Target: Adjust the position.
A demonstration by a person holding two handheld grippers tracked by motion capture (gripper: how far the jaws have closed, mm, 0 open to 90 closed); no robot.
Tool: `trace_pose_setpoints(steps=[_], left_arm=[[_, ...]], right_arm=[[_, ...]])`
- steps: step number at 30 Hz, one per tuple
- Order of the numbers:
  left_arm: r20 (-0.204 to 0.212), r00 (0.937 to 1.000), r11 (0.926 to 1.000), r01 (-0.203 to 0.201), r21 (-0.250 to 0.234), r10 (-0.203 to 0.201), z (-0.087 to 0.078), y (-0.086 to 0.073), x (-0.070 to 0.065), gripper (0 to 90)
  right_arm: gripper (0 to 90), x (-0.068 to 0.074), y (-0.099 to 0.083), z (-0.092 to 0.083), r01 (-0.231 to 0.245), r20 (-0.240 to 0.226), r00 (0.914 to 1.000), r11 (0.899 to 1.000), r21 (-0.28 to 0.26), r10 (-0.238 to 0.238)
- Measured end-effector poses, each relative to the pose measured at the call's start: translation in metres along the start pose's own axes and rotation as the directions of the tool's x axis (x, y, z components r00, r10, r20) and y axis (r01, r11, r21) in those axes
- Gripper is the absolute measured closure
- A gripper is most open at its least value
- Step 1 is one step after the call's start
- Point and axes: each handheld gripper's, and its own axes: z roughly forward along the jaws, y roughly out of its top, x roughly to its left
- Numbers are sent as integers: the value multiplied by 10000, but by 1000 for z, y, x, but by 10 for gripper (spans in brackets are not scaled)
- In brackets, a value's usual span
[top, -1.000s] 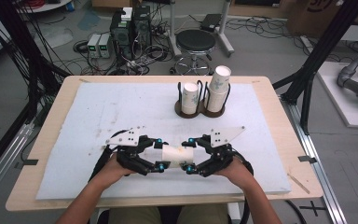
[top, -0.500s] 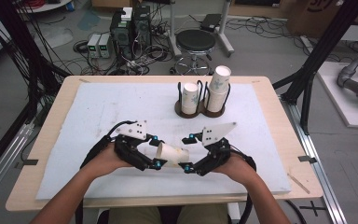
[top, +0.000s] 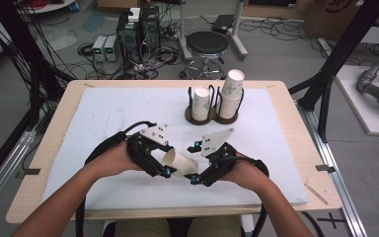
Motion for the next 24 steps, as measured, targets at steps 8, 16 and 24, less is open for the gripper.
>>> trace_pose_setpoints(steps=[8, 16, 24], left_arm=[[-92, 9998, 9950, -181, 985, 191, 4, 12, 1, 330], [-77, 9992, 9852, -376, 1675, 394, 10, 22, 1, 333], [-52, 9993, 9821, -358, 1850, 374, 15, 22, 1, 335]], right_arm=[[202, 0, 2, 7, 111, -31, 9999, 9987, 501, -110], [203, 2, 9, 20, 379, 27, 9993, 9911, 1279, -386], [249, 0, 10, 28, 260, -21, 9997, 9875, 1556, -260]])
